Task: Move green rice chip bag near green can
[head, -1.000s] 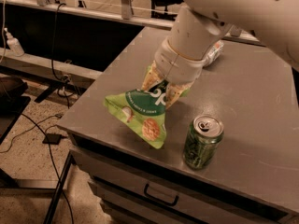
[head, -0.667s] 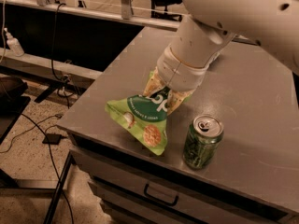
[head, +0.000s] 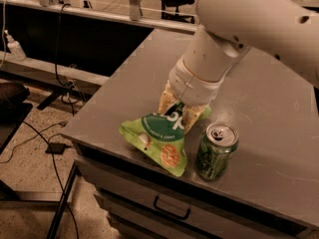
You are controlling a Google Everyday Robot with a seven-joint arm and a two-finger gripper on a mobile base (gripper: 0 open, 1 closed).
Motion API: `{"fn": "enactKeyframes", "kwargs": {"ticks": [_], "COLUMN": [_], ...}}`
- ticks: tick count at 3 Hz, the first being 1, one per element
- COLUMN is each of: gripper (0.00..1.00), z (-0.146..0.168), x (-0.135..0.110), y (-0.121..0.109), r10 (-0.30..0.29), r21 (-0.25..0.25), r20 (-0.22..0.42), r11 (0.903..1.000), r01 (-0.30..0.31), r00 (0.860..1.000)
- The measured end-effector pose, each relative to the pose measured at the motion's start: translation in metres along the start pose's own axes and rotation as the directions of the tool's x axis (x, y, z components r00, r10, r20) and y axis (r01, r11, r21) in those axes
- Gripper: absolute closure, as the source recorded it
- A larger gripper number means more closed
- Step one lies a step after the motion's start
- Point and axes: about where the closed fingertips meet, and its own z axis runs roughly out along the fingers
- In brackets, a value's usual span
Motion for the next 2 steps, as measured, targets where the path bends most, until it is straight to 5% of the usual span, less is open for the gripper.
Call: {"fn": "enactKeyframes", "kwargs": {"ticks": [2], "gripper": [0.00], "z": [0.001], "x": [0.012], "y": [0.002], "r10": [0.007], "r21": [0.019], "r20": [-0.031], "r11": [0.9998], "r01": [-0.007], "r00": [0.999]}}
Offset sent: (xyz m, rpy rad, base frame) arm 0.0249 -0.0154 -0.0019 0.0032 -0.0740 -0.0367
